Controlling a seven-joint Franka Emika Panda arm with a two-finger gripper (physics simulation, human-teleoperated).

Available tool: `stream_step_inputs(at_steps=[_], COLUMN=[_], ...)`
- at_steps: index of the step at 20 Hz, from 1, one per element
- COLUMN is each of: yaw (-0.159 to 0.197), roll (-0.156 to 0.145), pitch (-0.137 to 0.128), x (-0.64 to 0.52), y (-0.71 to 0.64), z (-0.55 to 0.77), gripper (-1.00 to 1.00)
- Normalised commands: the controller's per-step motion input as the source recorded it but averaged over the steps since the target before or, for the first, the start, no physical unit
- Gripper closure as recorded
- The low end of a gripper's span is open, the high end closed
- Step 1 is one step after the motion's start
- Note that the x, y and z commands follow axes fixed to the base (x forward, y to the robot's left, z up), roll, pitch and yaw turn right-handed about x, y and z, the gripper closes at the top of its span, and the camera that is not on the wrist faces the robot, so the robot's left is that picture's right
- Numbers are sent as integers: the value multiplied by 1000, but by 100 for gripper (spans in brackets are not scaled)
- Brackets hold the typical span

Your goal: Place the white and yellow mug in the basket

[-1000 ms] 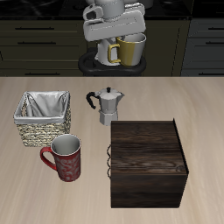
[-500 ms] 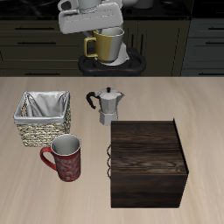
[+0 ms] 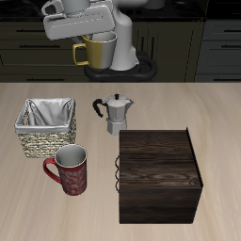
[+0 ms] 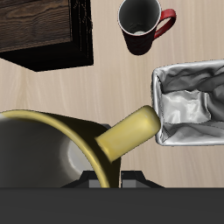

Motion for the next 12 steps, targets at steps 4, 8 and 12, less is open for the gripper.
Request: stream_step_inputs(at_steps=[4,8,12], yaw=[20,-7,-36], roll=[13,-35,23], pitch=[6,2,40], x=[218,178,142], y=[-461,-560,-579], z=[85,58,50], gripper=[100,100,100])
